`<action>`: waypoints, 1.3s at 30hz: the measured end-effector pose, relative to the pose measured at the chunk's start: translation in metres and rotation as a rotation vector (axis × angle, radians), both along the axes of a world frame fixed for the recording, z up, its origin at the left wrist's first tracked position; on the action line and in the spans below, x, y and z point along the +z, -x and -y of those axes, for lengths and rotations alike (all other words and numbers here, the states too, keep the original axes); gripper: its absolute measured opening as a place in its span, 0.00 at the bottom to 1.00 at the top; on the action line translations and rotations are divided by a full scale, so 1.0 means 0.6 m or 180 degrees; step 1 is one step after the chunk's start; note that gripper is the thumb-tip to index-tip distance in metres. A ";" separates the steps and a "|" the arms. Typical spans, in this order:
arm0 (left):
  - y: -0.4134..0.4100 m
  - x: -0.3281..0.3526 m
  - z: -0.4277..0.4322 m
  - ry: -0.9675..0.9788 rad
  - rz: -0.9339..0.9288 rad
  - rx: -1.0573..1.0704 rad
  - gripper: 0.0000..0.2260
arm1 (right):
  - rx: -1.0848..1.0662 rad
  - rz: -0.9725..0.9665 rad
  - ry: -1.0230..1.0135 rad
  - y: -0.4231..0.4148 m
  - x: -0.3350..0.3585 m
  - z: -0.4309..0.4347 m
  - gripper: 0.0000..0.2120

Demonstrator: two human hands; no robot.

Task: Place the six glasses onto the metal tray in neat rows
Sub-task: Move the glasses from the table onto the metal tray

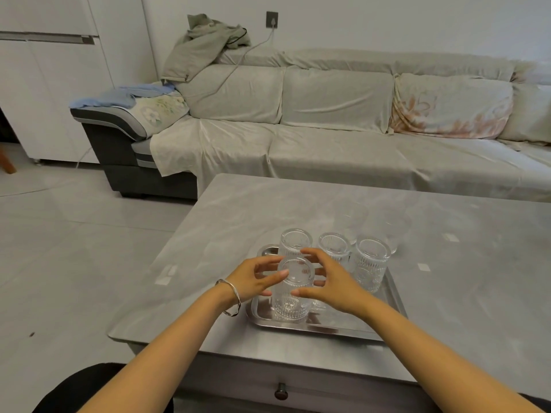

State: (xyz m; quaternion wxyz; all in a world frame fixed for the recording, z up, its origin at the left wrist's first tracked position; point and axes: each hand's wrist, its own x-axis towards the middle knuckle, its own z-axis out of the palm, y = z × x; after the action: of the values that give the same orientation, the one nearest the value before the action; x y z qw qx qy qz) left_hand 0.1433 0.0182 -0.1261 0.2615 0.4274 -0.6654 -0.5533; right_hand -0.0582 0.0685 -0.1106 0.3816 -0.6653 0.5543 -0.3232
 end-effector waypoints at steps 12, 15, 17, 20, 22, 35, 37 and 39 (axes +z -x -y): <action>0.008 0.004 0.002 -0.0106 -0.0072 0.0135 0.22 | -0.0178 0.0287 -0.0113 0.004 0.005 -0.004 0.27; 0.009 0.006 0.003 -0.0130 -0.0077 0.0162 0.21 | -0.0200 0.0302 -0.0123 0.005 0.006 -0.001 0.28; 0.009 0.004 0.005 -0.0147 -0.0079 0.0171 0.21 | -0.0184 0.0300 -0.0109 0.005 0.005 -0.001 0.28; 0.008 0.004 0.006 -0.0113 -0.0091 0.0126 0.19 | -0.0167 0.0267 -0.0092 0.007 0.004 -0.002 0.28; 0.006 0.009 0.009 -0.0032 -0.0080 0.0092 0.15 | -0.0140 0.0268 -0.0115 0.011 0.008 -0.003 0.28; 0.055 0.118 0.131 0.0855 -0.0023 0.0519 0.13 | -0.0421 0.0086 0.0507 0.167 0.118 0.051 0.18; 0.092 0.131 0.154 0.0962 0.0167 0.0392 0.16 | -0.0602 0.0014 0.0626 0.204 0.129 0.069 0.17; 0.132 0.140 0.173 0.0931 0.0367 0.0149 0.18 | -0.0720 -0.0054 0.0679 0.238 0.134 0.084 0.17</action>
State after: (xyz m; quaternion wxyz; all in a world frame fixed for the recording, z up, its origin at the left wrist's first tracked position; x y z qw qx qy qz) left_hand 0.0638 -0.0858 -0.0422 0.2952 0.4312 -0.7427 -0.4188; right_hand -0.2012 0.0182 -0.0301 0.2651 -0.6381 0.5914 -0.4156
